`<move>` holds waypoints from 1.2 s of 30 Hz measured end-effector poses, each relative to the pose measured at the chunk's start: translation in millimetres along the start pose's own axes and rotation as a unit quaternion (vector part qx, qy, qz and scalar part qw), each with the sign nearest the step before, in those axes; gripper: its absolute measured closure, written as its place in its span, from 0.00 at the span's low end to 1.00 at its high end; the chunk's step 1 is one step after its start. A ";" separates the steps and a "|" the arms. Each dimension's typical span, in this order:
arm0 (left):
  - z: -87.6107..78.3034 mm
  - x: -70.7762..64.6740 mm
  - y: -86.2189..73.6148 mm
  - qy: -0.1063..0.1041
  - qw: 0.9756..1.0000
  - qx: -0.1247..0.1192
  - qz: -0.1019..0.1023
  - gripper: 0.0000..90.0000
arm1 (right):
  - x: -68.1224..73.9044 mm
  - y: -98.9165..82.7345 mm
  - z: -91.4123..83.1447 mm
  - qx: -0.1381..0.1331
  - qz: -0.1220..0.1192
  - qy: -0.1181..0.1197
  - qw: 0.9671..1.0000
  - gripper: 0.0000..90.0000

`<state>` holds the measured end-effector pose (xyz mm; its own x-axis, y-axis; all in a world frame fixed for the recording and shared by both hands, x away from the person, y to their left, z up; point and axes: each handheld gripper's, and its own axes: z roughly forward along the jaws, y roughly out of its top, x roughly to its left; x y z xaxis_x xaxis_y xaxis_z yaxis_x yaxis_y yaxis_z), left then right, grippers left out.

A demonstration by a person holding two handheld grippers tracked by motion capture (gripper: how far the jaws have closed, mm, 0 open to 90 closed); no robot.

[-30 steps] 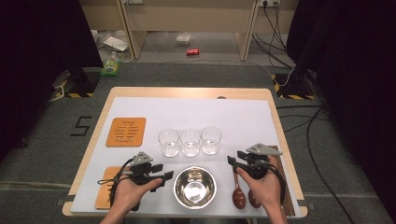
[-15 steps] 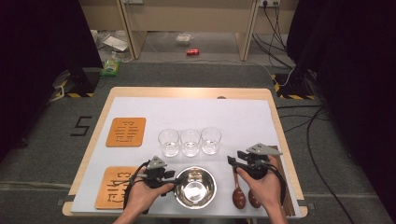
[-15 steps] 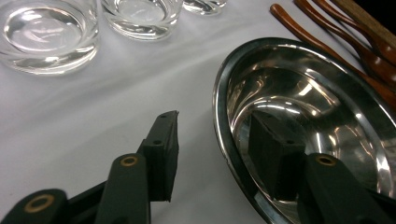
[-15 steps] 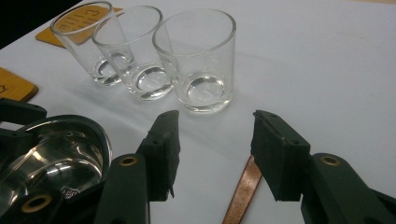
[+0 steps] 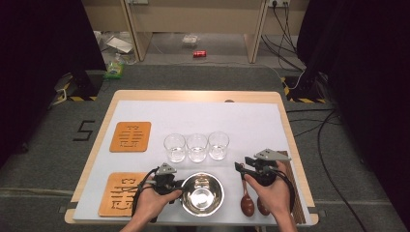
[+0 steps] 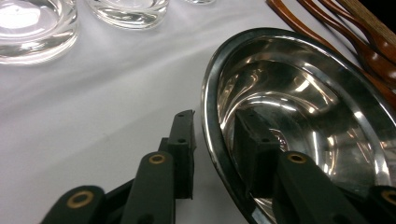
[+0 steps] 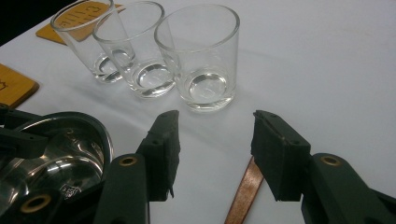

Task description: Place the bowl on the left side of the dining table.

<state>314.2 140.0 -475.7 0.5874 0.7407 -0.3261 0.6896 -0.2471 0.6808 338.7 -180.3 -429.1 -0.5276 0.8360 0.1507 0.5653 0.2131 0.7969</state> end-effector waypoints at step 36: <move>-19.8 -20.1 4.6 -0.027 0.995 -0.086 0.043 0.92 | -3.1 0.0 -1.7 -0.005 0.007 -0.001 1.000 0.56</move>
<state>297.2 136.3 -453.0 0.6664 0.6857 -0.2928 0.5551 -0.1941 0.8088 339.3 -183.8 -428.6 -0.5190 0.8394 0.1614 0.5661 0.1960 0.8007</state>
